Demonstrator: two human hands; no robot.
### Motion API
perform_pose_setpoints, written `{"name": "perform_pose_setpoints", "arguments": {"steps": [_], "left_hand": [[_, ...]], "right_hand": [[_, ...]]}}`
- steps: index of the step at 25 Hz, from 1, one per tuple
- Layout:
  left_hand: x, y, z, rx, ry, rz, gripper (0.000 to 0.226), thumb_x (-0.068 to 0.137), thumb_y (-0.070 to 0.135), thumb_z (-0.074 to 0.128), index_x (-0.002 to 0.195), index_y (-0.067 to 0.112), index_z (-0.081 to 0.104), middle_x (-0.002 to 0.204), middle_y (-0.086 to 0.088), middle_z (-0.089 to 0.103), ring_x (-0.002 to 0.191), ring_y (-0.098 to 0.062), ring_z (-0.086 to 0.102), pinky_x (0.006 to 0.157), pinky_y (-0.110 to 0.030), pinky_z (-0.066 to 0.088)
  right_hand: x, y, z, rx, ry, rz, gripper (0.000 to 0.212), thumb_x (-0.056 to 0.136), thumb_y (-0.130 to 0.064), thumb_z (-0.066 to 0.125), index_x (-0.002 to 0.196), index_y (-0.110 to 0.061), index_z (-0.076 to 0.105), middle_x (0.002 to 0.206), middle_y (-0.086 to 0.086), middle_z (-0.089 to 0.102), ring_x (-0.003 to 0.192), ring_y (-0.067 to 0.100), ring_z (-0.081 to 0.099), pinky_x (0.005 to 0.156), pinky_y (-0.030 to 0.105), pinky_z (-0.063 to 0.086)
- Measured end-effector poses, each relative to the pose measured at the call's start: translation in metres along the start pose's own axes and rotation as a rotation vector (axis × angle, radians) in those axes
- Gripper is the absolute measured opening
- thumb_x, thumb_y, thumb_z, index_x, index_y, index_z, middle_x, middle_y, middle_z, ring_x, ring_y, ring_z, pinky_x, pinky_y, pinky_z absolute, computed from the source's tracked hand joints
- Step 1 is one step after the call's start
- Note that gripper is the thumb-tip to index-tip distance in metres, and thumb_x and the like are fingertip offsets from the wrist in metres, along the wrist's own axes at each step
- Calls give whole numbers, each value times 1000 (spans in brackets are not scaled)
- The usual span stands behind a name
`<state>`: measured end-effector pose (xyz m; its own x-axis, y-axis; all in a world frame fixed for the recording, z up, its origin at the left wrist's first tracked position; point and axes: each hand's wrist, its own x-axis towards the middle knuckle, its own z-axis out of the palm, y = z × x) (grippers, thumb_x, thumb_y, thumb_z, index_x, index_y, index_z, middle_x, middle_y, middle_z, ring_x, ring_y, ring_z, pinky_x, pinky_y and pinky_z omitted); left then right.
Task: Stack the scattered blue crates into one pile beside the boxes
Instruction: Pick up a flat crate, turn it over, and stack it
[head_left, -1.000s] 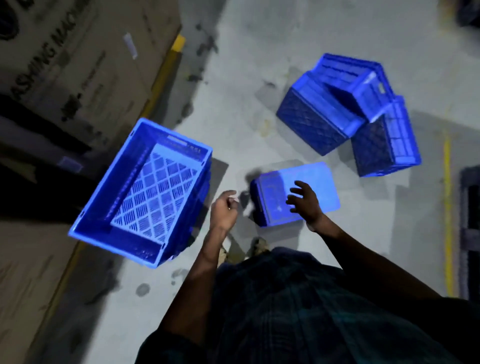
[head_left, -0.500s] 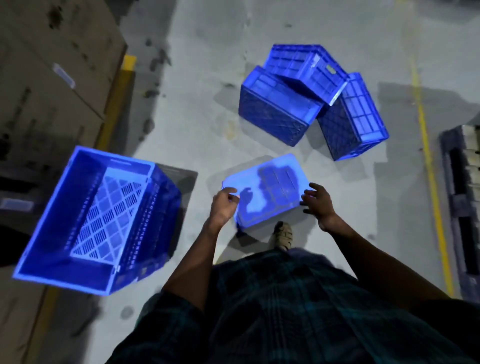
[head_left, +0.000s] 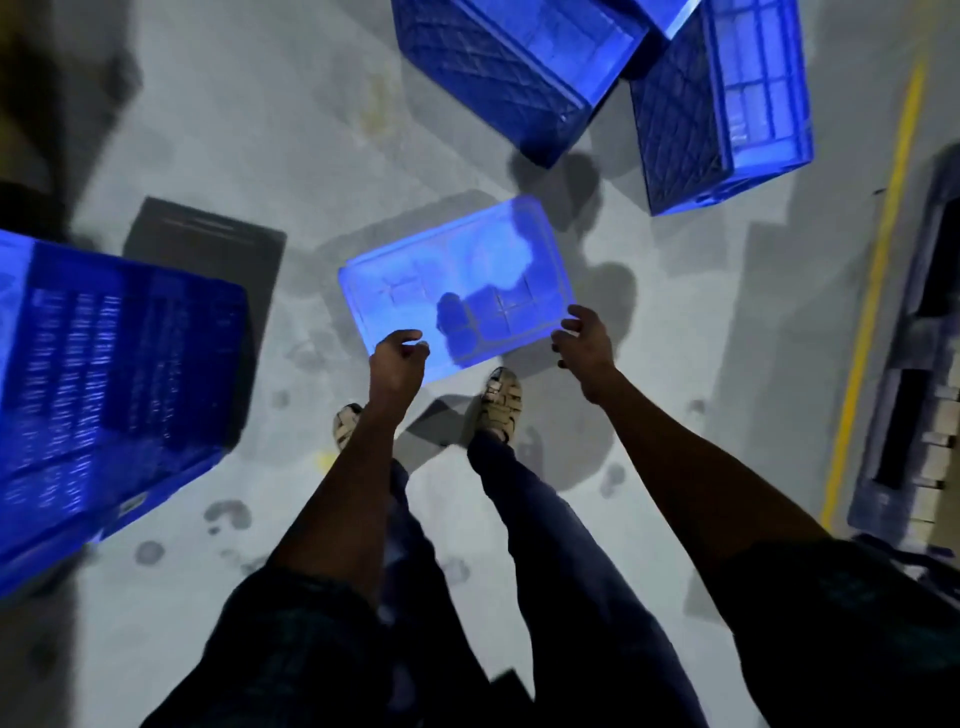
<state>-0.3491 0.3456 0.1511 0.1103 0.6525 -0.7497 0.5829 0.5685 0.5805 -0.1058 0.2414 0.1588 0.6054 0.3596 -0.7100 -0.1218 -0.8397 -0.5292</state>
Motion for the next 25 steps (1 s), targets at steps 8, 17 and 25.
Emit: {"name": "perform_pose_setpoints", "arguments": {"steps": [8,17,25], "left_hand": [[146,-90,47,122,194,-125,38,91,15,66,127,5,59,115,-17,66,104,-32,64,94,-39,49],[233,-190,87,375,357,-158,63,81,21,68,139,12,46,139,-19,46,123,-42,49,97,-48,45],[234,-215,91,13,436,-456,71,72,43,77,128,8,51,131,-18,56,116,-35,60,94,-45,54]], "right_hand": [[185,81,58,-201,78,-16,57,88,-12,66,141,-3,48,139,22,51,126,34,52,105,37,41],[279,169,95,-211,207,61,71,79,-30,67,143,-10,43,144,17,43,127,40,49,107,45,43],[291,175,87,355,245,217,86,75,-40,67,150,-21,29,135,9,49,107,28,59,71,41,56]]}}
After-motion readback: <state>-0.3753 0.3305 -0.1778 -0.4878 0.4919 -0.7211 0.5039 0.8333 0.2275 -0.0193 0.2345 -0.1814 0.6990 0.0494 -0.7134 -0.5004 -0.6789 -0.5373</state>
